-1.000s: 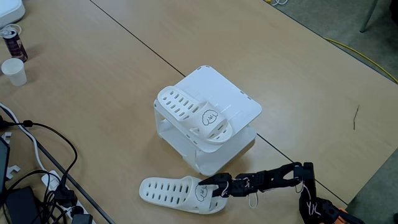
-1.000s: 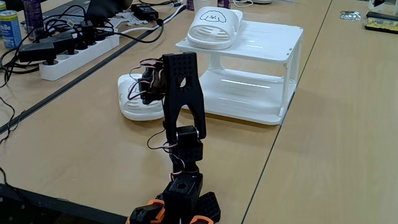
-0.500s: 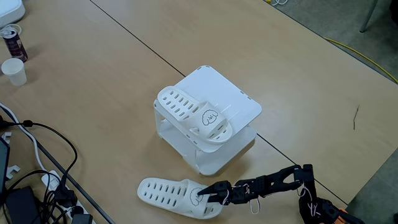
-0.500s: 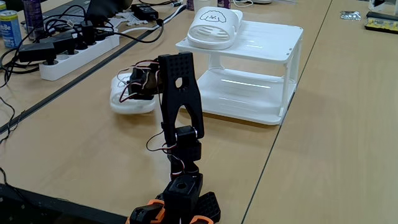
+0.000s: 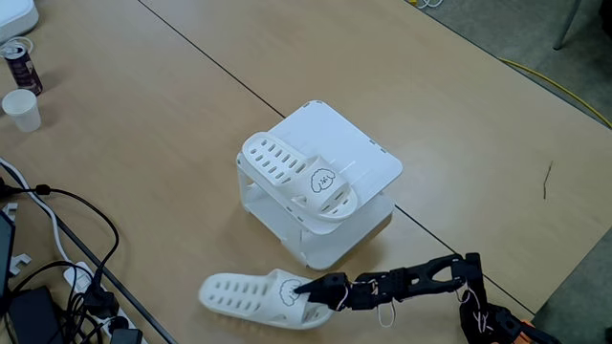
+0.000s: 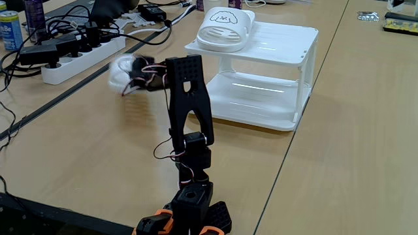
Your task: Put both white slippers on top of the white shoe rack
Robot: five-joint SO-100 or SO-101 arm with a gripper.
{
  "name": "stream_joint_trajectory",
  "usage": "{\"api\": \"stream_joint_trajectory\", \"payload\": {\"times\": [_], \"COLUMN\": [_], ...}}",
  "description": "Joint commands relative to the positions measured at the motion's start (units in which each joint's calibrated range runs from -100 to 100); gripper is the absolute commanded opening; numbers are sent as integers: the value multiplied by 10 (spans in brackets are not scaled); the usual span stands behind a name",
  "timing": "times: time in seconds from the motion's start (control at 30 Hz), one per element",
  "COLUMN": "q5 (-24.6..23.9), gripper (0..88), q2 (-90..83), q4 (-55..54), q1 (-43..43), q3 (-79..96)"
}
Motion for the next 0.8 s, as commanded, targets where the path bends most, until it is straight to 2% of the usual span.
{"api": "stream_joint_trajectory", "payload": {"times": [0.0,0.23,0.43,0.77], "q5": [4,4,4,4], "gripper": [8,8,8,8], "q2": [-28,-29,-51,-54], "q4": [-4,15,237,439], "q1": [-26,-50,-5,133], "q3": [-136,-268,-436,-669]}}
